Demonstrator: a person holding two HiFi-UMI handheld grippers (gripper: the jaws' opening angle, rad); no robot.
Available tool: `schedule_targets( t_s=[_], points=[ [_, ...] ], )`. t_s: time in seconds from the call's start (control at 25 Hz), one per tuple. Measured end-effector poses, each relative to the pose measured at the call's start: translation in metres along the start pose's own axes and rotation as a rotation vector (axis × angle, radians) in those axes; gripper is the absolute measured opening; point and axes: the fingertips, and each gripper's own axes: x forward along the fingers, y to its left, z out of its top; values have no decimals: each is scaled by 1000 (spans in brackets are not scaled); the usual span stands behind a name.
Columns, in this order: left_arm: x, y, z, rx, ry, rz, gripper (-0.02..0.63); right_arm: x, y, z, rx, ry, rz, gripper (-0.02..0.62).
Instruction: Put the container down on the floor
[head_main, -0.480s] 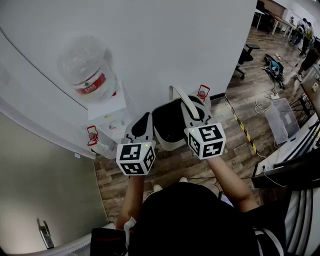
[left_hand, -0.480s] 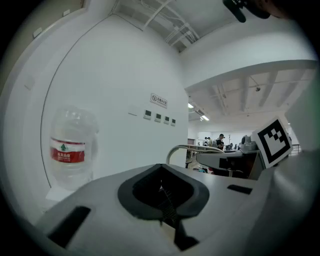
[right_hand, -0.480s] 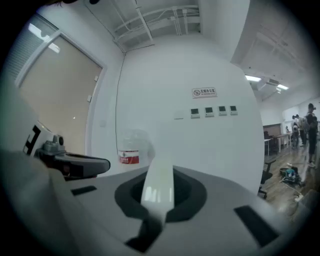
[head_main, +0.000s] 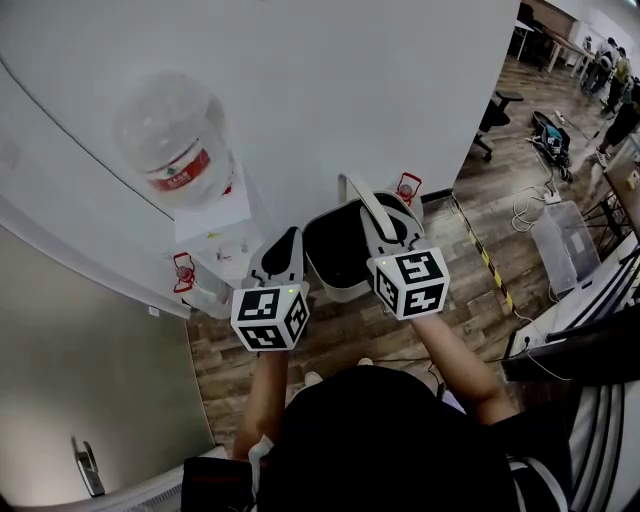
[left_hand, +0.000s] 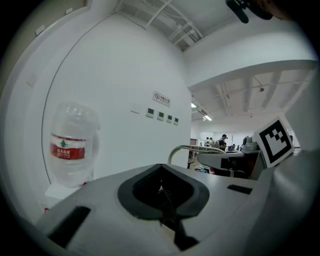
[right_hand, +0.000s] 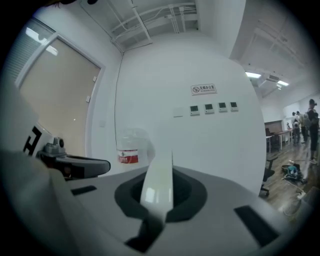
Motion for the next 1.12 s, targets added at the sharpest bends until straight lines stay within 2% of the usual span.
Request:
schedule_targets(
  t_s=[0.56, 1.12],
  points=[
    [22, -4, -15, -19, 15, 71, 14, 19, -25, -8, 6, 3, 74, 28],
    [56, 34, -21, -46, 36, 100, 14, 72, -32, -16, 33, 35, 95, 28]
  ],
)
